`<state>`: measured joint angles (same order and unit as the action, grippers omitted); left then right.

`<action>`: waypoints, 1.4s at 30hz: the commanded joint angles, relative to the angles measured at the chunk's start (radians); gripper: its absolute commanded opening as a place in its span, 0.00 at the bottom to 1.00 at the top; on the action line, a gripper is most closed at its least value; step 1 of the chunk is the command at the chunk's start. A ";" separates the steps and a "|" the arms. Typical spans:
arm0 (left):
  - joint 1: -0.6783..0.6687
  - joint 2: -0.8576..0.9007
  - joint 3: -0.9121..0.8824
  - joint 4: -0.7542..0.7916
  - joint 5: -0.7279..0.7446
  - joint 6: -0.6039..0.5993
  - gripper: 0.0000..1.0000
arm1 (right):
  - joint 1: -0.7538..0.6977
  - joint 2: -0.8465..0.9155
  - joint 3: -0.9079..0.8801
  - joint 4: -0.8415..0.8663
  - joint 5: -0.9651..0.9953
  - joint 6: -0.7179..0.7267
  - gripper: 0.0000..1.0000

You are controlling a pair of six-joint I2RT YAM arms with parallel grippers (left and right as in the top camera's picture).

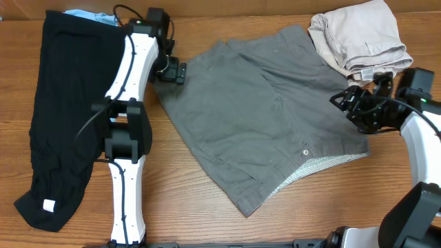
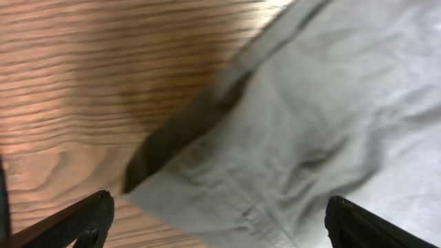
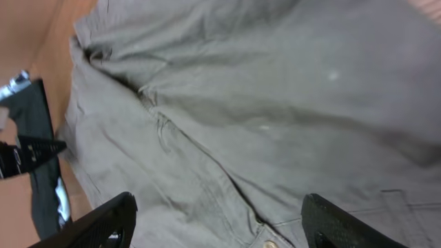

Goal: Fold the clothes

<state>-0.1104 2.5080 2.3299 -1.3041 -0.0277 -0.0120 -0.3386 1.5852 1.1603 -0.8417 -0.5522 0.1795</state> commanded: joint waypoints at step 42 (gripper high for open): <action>0.086 -0.198 -0.286 -0.386 -0.219 -0.319 0.04 | 0.302 -0.003 0.025 0.031 0.249 0.053 0.60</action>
<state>-0.0319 2.4569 2.0750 -1.6836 -0.2184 -0.2985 -0.0391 1.5852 1.1603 -0.8169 -0.3134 0.2218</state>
